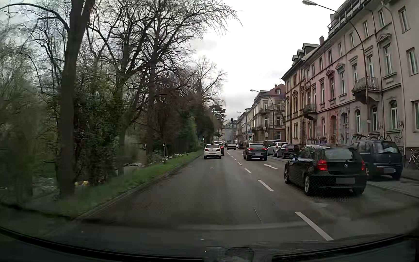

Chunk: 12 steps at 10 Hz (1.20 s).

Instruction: Follow the waypoints while adhering to traffic rules and regulations

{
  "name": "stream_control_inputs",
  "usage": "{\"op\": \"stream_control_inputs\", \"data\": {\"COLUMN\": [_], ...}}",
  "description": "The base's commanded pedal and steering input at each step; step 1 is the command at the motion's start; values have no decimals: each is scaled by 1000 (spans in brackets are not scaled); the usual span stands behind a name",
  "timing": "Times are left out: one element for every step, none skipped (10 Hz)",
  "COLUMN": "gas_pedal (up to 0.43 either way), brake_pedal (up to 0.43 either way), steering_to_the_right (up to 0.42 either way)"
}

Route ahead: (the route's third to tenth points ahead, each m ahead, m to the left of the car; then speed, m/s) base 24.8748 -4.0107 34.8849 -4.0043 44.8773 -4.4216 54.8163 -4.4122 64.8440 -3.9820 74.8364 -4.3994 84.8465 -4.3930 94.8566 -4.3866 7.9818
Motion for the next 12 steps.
{"op": "stream_control_inputs", "data": {"gas_pedal": [79, 79, 79, 79, 79, 79, 79, 79, 79, 79, 79, 79], "brake_pedal": [0, 0, 0, 0, 0, 0, 0, 0, 0, 0, 0, 0], "steering_to_the_right": [1, 1, 1, 1, 1, 1, 1, 1, 1, 1, 1, 1]}}
